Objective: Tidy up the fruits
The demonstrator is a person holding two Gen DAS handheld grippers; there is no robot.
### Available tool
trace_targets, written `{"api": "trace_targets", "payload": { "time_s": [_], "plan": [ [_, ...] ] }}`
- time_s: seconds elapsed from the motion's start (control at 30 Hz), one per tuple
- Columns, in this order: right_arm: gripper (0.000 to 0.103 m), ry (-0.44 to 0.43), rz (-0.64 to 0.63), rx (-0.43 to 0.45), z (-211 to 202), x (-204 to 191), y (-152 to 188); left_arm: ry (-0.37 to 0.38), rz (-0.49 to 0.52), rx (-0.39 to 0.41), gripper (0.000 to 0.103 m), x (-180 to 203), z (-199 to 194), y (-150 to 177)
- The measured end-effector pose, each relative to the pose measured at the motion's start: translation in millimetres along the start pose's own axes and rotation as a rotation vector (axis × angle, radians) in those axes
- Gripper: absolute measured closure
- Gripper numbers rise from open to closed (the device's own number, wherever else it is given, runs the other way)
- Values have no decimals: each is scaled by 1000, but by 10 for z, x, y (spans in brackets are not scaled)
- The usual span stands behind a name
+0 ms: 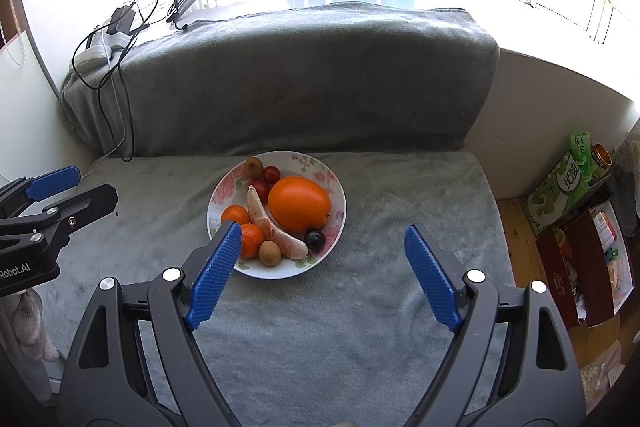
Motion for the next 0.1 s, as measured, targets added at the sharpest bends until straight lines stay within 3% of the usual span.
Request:
{"api": "trace_targets", "payload": {
  "time_s": [0.1],
  "plan": [
    [17, 1, 0, -3, 5, 4, -1, -7, 9, 13, 20, 9, -19, 6]
  ]
}}
Point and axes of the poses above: each gripper's, at about its wrist camera, not at the fingertips, and z roughly the way its jaws point, x to its right, y to its underside, the point moved 1 cm from there along z, roughly the way its jaws point, and after that the axes turned 6 degrees about x, right-handed, at the moved point
